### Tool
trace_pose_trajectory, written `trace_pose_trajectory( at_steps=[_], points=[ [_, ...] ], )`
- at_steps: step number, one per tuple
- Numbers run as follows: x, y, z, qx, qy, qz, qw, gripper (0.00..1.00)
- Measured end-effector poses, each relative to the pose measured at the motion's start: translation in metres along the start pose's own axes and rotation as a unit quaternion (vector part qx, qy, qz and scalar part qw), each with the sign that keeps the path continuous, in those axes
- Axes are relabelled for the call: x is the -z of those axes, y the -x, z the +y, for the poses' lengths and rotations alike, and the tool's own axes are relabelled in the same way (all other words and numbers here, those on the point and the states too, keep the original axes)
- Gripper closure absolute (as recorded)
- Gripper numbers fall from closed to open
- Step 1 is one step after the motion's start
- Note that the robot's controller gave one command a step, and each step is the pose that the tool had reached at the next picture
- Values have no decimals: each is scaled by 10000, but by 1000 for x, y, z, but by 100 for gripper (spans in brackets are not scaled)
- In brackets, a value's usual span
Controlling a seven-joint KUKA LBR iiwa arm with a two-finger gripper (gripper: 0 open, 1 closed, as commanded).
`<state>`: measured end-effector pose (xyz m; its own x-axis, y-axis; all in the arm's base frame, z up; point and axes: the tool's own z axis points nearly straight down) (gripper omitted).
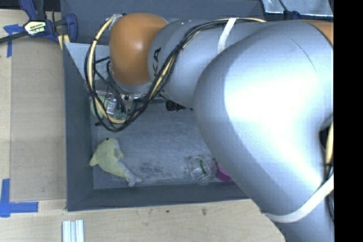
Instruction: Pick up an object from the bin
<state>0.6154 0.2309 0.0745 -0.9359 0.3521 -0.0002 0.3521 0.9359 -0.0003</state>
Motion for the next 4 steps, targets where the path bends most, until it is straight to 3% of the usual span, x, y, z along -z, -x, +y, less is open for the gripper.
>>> trace_pose_trajectory(
  at_steps=[4],
  points=[
    [32, 0, -1, -5, -4, 8, 10000, 100]
  ],
)
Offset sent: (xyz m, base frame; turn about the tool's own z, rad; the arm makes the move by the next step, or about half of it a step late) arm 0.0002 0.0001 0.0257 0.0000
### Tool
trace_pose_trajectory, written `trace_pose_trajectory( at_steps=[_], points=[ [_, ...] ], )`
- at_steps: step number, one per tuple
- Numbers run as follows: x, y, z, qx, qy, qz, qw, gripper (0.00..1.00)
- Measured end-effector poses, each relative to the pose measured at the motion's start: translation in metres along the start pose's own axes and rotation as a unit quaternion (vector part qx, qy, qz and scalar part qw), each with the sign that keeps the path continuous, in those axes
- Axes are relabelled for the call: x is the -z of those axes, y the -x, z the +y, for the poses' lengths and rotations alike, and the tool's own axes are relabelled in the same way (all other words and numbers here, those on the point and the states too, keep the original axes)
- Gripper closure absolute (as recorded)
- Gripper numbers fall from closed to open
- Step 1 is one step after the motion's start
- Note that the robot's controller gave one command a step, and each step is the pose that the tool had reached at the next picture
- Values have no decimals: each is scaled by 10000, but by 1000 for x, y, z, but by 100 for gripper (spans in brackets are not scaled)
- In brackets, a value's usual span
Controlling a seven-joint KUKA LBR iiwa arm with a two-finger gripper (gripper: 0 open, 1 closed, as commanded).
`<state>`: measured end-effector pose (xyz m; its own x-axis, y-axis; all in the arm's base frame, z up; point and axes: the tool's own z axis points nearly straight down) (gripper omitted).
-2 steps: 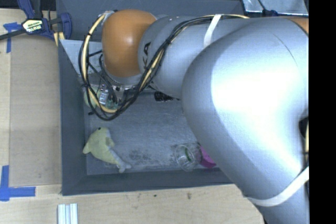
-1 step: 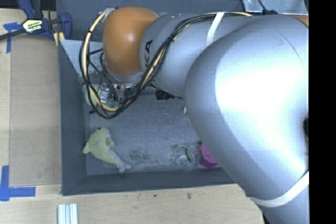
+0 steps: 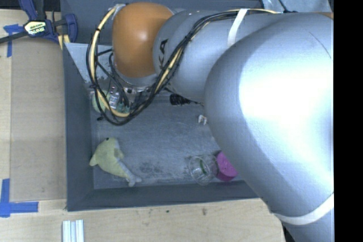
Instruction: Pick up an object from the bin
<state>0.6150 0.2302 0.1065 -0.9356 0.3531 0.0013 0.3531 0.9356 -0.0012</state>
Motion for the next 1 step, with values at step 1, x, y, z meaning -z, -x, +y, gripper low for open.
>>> trace_pose_trajectory(
  at_steps=[1],
  points=[
    [15, 1, 0, -1, 16, -18, 10000, 100]
  ],
)
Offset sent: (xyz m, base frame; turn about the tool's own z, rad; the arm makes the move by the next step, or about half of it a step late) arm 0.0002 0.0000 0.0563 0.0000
